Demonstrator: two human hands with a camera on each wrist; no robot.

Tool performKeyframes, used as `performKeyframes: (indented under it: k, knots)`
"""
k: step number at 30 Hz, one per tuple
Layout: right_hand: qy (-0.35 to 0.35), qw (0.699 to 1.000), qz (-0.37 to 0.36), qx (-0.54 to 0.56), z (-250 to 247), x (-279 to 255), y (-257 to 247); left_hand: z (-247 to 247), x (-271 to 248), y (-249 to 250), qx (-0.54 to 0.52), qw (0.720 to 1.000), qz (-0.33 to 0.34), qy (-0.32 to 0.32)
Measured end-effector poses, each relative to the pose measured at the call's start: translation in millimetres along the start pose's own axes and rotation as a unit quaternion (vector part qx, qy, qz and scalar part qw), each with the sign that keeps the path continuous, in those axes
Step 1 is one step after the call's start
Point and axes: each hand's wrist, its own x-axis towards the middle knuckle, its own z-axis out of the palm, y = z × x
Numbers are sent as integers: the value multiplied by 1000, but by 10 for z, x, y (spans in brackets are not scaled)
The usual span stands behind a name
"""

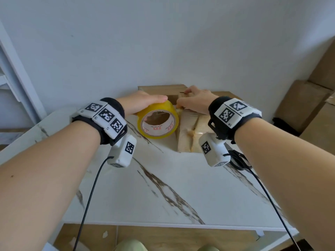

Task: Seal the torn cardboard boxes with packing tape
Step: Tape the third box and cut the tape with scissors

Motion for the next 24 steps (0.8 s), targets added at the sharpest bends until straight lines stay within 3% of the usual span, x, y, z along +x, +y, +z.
performKeyframes:
  k: [4,11,16,20,24]
  knots:
    - [6,999,16,40,16,-9,-17,-8,22,-54,83,996,26,20]
    - [40,997,67,-18,102,55,-143,46,23,-103,112,991,51,42]
    - [28,998,52,-22,17,19,-41,7,16,-132,72,996,55,11]
    - [37,999,10,38,-38,-57,76,-44,-24,-122,-11,998,64,10]
    - [38,994,-19,101,-105,-115,162,-22,-46,-72,-29,997,73,-3]
